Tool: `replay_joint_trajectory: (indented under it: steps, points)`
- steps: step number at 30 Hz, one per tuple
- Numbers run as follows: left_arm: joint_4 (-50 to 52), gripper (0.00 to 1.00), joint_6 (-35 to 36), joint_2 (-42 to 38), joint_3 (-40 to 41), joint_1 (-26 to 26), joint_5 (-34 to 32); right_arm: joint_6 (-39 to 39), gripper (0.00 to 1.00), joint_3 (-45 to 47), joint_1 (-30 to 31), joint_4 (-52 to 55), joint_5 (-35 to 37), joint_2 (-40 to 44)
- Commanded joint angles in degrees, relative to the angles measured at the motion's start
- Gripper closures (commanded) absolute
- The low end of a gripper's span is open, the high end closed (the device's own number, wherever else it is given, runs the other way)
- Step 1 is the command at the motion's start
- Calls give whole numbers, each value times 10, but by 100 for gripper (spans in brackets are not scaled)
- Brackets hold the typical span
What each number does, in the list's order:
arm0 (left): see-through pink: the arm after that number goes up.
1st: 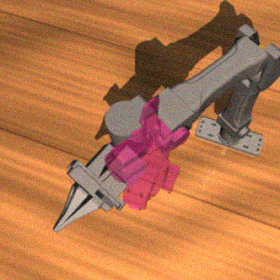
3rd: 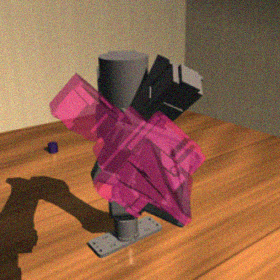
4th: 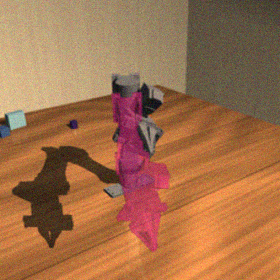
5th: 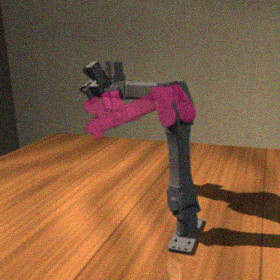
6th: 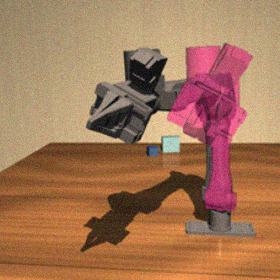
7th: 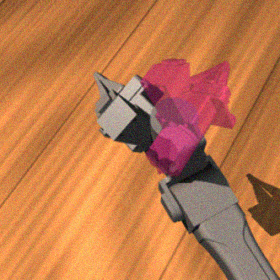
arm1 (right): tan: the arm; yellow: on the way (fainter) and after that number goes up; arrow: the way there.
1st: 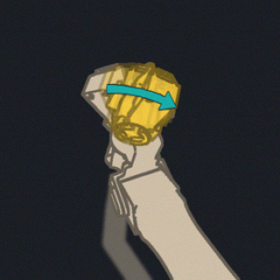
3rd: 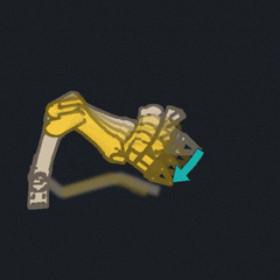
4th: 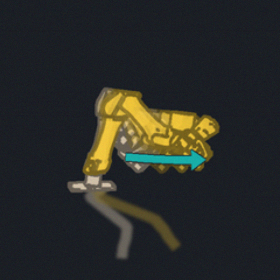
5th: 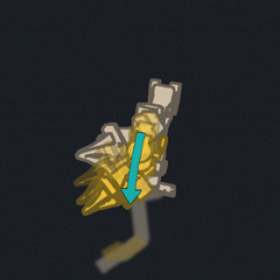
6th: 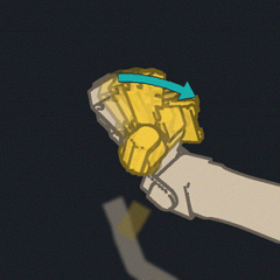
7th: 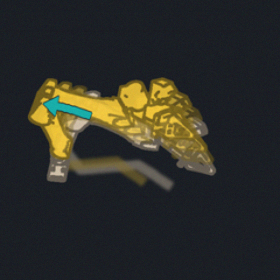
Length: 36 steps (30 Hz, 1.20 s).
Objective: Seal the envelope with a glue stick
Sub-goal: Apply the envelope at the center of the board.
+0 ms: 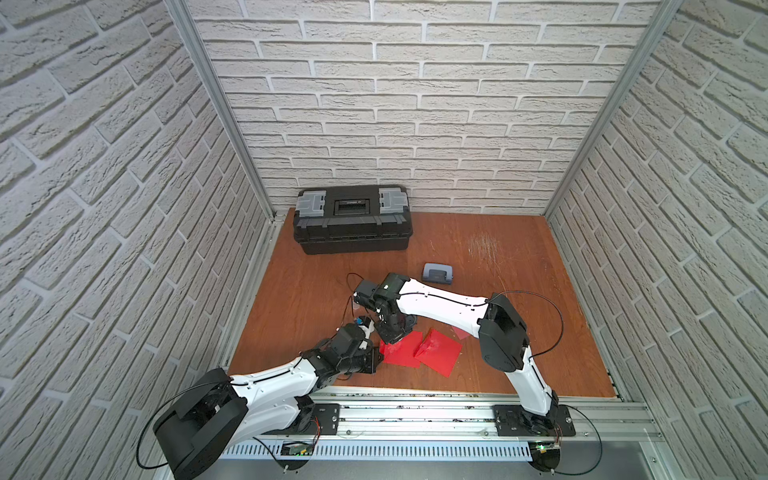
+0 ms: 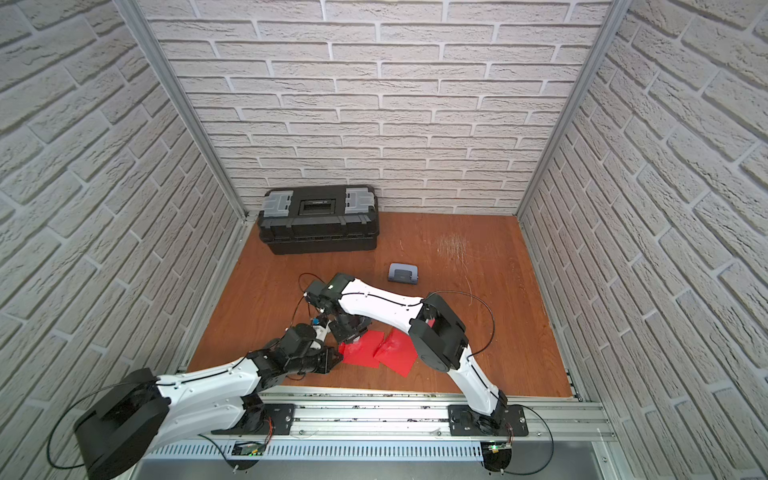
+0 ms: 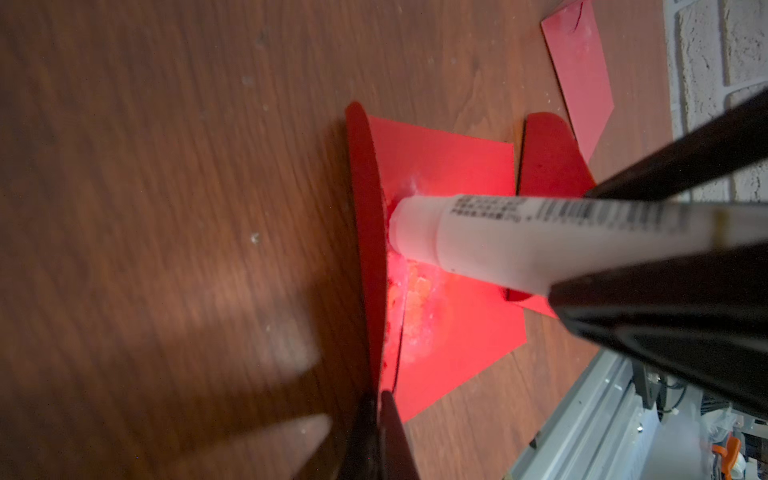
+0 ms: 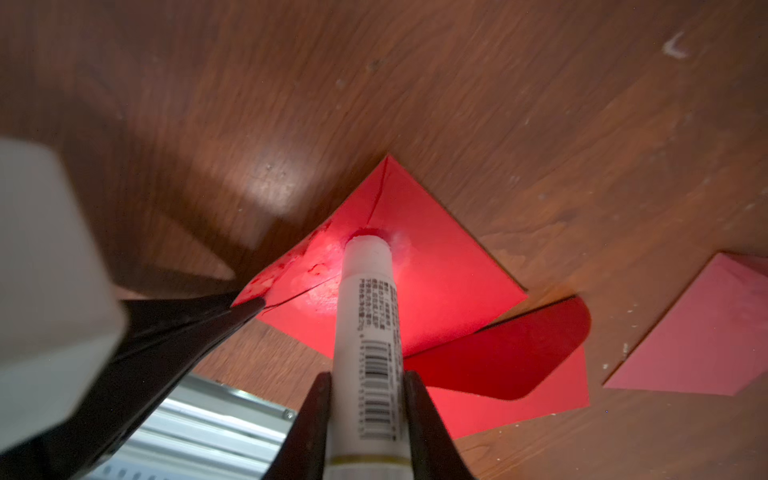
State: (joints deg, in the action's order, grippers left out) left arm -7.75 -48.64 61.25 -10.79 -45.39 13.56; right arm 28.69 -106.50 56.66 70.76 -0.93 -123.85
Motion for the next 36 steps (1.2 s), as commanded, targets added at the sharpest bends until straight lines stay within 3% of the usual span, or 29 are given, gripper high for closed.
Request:
replay_joint_trajectory:
  steps: [1, 3, 5, 8, 10, 14, 16, 18, 22, 24, 27, 32, 34, 36]
  points:
    - [52, 96, 7, 8, 16, 3, -5, 7, 97, 28, 0, -73, -105, 9]
    - [50, 96, 7, 9, 17, 3, -5, 8, 97, 18, -4, -39, -38, 7]
    - [50, 96, 8, 10, 16, 2, -4, 9, 97, -11, -3, 33, 81, -7]
    - [50, 96, 7, 11, 16, 3, -4, 6, 97, -38, -4, 90, 156, -25]
    - [49, 96, 7, 11, 16, 3, -4, -3, 97, -32, -4, 73, 118, -23]
    - [50, 96, 7, 11, 16, 4, -4, -8, 97, 17, -4, -42, -67, 3]
    - [50, 96, 7, 11, 16, 4, -3, 2, 97, 35, -5, -79, -107, 13]
    - [49, 96, 8, 11, 16, 3, -3, 5, 97, 32, -7, -70, -73, 13]
    - [49, 96, 8, 11, 16, 4, -4, 4, 97, -22, -7, 52, 117, -17]
    - [49, 96, 7, 12, 16, 3, -3, 4, 97, -37, -6, 81, 152, -27]
    - [49, 96, 8, 11, 16, 3, -3, -3, 97, -37, -3, 69, 116, -26]
    - [49, 96, 8, 13, 16, 4, -4, -6, 97, 23, -6, -66, -108, 4]
    - [49, 96, 7, 12, 16, 4, -3, -1, 97, 26, -7, -69, -92, 6]
    - [49, 97, 7, 12, 16, 4, -4, -1, 97, 1, -7, -13, 6, -7]
